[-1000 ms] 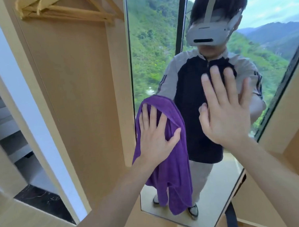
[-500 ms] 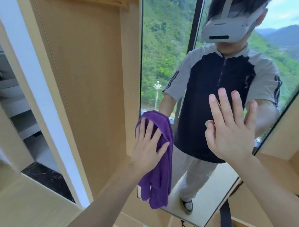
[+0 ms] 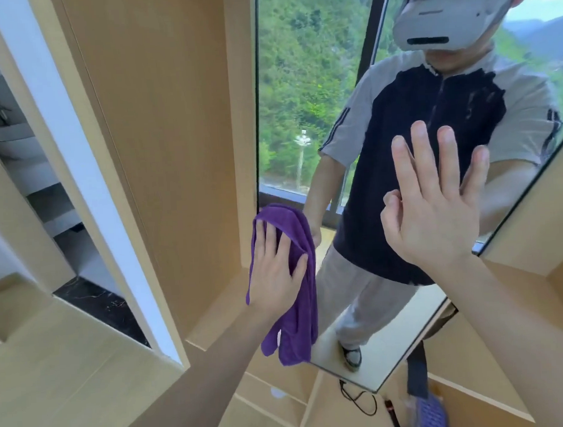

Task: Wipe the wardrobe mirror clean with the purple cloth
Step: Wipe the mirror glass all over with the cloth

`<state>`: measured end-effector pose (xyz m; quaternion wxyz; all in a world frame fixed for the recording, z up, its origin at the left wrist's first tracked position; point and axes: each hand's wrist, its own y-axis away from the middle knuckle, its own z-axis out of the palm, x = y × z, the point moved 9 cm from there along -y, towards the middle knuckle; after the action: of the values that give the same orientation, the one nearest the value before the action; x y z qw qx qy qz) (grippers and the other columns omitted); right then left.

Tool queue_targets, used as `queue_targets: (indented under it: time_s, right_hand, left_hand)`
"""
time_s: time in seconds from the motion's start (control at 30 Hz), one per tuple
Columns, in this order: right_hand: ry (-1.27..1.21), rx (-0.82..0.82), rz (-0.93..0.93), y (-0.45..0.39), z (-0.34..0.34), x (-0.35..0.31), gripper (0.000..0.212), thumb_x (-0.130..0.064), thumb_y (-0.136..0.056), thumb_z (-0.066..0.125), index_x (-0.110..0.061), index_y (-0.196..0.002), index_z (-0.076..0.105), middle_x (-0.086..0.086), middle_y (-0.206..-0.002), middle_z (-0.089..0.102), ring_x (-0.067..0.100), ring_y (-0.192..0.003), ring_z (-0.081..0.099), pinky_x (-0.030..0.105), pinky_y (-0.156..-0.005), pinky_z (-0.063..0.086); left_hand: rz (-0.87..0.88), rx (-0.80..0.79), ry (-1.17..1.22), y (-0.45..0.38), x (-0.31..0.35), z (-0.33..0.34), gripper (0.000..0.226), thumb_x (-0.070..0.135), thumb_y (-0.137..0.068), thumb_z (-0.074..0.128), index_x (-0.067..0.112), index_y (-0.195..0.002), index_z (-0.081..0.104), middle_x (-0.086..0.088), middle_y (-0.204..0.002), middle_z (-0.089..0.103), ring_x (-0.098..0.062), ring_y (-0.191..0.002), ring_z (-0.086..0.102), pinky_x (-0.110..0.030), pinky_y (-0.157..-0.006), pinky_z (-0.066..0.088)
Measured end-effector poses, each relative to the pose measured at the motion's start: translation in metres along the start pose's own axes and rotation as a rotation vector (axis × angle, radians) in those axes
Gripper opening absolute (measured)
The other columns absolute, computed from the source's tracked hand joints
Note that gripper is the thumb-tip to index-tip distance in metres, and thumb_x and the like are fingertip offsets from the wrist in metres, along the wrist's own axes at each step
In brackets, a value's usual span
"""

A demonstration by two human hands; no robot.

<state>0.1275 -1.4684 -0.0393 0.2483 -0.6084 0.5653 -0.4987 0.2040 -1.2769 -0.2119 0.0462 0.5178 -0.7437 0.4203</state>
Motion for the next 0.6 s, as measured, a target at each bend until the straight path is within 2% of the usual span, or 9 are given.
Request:
queue_targets:
  time_s: [0.17,0.33,0.43,0.6]
  right_hand:
    - [-0.022,-0.029,-0.018,0.0,-0.004,-0.002,0.066,-0.025,-0.098,0.033,-0.015,-0.161,0.016,0.01,-0.167,0.018,0.037,-0.153,0.018,0.066,-0.119,0.012]
    - [-0.03,-0.06,-0.041,0.004,-0.004,-0.002,0.066,-0.025,-0.099,0.032,-0.015,-0.162,0.013,0.011,-0.168,0.015,0.038,-0.154,0.015,0.067,-0.12,0.011]
    - [-0.026,-0.047,-0.038,0.003,-0.004,-0.002,0.067,-0.024,-0.098,0.034,-0.015,-0.162,0.014,0.01,-0.168,0.016,0.037,-0.153,0.016,0.066,-0.12,0.011]
    - [-0.018,-0.015,-0.051,0.003,-0.004,-0.002,0.068,-0.023,-0.096,0.036,-0.014,-0.161,0.016,0.011,-0.167,0.019,0.038,-0.153,0.018,0.067,-0.12,0.013]
  left_hand:
    - [-0.064,-0.076,0.008,0.021,-0.018,0.023,0.058,0.03,-0.104,0.047,0.016,-0.156,0.024,-0.011,-0.17,0.007,-0.03,-0.158,-0.005,-0.05,-0.126,0.017]
    - [-0.041,-0.058,-0.032,0.027,-0.013,0.02,0.056,0.029,-0.104,0.048,0.015,-0.154,0.027,-0.014,-0.168,0.013,-0.031,-0.157,0.003,-0.047,-0.125,0.021]
    - [0.079,-0.08,-0.165,0.037,0.005,0.03,0.047,0.029,-0.102,0.052,0.012,-0.145,0.042,-0.018,-0.162,0.029,-0.038,-0.154,0.018,-0.051,-0.12,0.03]
    - [0.298,-0.298,-0.296,0.075,0.033,0.069,0.051,0.029,-0.096,0.045,0.02,-0.146,0.037,-0.013,-0.161,0.03,-0.043,-0.151,0.021,-0.058,-0.117,0.031]
